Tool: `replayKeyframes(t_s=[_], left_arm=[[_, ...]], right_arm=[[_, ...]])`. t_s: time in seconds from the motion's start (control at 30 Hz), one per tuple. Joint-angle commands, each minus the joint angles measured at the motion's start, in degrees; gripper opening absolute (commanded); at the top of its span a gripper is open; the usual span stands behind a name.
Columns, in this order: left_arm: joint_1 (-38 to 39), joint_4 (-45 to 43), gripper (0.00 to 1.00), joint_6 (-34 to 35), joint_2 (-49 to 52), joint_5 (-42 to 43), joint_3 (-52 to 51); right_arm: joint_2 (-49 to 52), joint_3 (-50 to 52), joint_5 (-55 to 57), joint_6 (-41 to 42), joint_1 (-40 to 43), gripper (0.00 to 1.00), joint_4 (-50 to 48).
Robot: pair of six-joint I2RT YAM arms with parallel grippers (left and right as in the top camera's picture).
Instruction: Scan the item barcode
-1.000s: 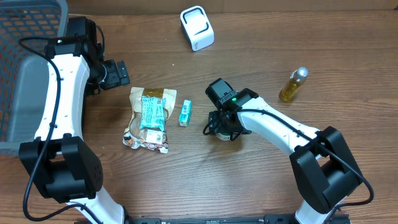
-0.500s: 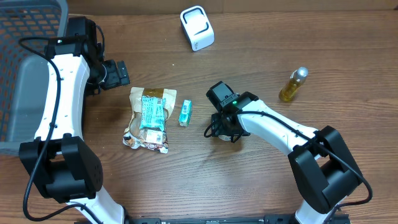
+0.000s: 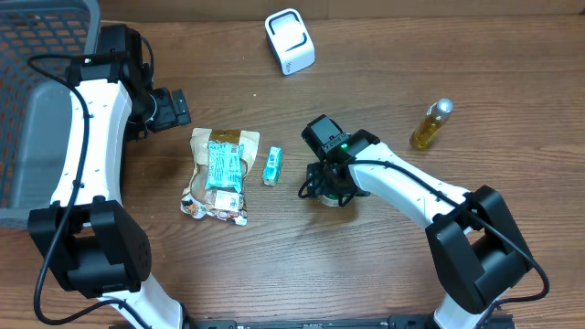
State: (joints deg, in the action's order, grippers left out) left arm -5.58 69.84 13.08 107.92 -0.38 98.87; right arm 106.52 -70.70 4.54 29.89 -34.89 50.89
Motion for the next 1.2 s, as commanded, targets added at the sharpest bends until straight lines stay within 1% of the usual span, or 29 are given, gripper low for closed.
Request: replayKeyframes(t_s=[0.0, 0.1, 0.23, 0.87, 0.93, 1.03, 1.1, 1.17], left_arm=[[0.37, -0.04, 1.0, -0.87, -0.35, 0.39, -0.26], [0.37, -0.07, 1.0, -0.87, -0.35, 0.42, -0.26], [0.37, -0.04, 1.0, -0.87, -0.35, 0.39, -0.26], [0.37, -0.07, 1.0, -0.87, -0.35, 0.39, -0.26], [0.37, -0.04, 0.99, -0.87, -0.35, 0.39, -0.26], [0.37, -0.04, 0.99, -0.87, -0.35, 0.39, -0.26], [0.37, -0.04, 1.0, -0.87, -0.35, 0.39, -0.26], [0.37, -0.07, 0.99, -0.87, -0.35, 0.39, -0.26]], right_arm=[[0.0, -1.66, 0.5, 0.04, 0.26, 0.86, -0.04], [0.0, -1.66, 0.5, 0.04, 0.26, 0.86, -0.04], [0.0, -1.66, 0.5, 0.04, 0.26, 0.8, -0.02], [0.0, -0.26, 0.52, 0.04, 0.26, 0.8, -0.87], [0.0, -0.11, 0.5, 0.04, 0.26, 0.75, -1.05], [0.0, -0.13, 0.46, 0.07, 0.26, 0.73, -1.31], [0.0, -0.13, 0.46, 0.07, 0.26, 0.67, -1.16], [0.0, -0.13, 0.46, 0.07, 0.26, 0.65, -1.03]])
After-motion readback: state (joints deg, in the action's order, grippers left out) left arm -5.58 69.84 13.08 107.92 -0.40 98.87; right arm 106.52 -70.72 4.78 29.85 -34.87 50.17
